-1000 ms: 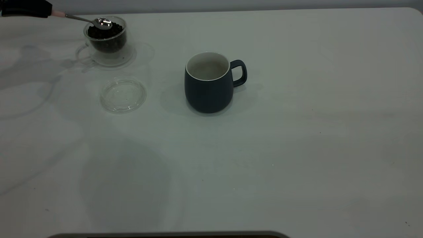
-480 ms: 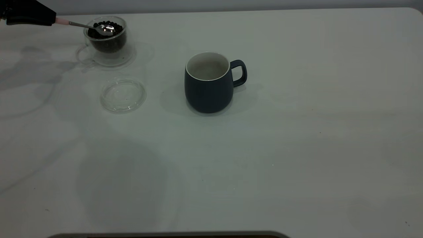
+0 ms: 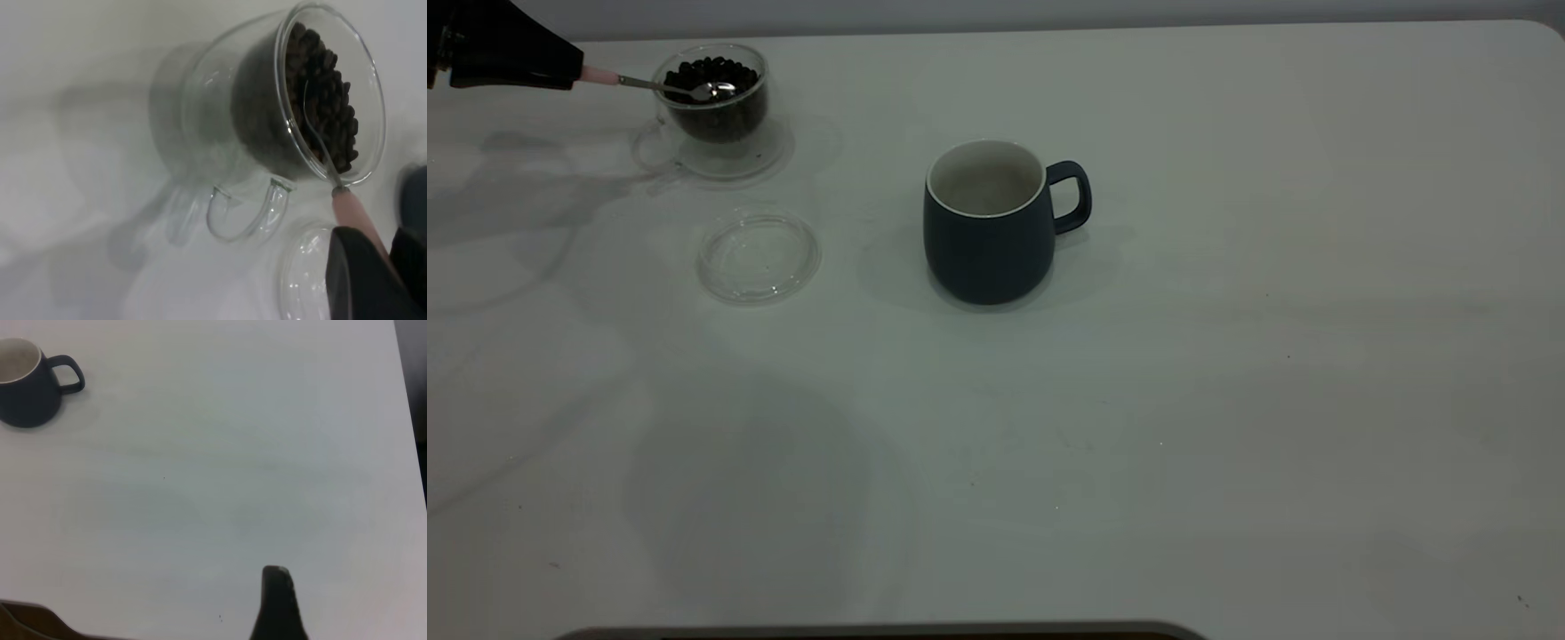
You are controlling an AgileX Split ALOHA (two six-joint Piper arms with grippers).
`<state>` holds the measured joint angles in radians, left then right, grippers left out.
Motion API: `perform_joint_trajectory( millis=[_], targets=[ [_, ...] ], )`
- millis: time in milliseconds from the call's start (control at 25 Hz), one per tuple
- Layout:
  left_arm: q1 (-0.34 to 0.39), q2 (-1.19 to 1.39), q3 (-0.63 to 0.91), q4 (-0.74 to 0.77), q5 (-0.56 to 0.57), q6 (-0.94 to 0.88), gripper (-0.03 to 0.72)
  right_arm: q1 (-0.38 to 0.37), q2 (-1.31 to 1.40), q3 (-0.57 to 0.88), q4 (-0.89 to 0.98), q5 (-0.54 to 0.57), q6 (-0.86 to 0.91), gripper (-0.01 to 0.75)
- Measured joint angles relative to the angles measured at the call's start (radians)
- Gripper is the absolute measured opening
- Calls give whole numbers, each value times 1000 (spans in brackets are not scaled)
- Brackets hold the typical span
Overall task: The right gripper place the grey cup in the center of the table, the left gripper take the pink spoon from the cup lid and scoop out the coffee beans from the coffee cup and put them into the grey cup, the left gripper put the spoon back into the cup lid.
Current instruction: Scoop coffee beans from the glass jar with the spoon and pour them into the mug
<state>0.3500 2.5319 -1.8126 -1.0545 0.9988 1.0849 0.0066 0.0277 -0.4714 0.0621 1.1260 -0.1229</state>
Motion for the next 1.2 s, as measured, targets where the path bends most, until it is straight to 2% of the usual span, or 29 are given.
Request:
perform_joint_trajectory(
  millis=[520,1200],
  targets=[
    [0,0,0,14,21,-174,125,0,0,0,0,0,0,588],
    [45,48,0,-105,86,-197,125,0,0,0,0,0,0,588]
  ],
)
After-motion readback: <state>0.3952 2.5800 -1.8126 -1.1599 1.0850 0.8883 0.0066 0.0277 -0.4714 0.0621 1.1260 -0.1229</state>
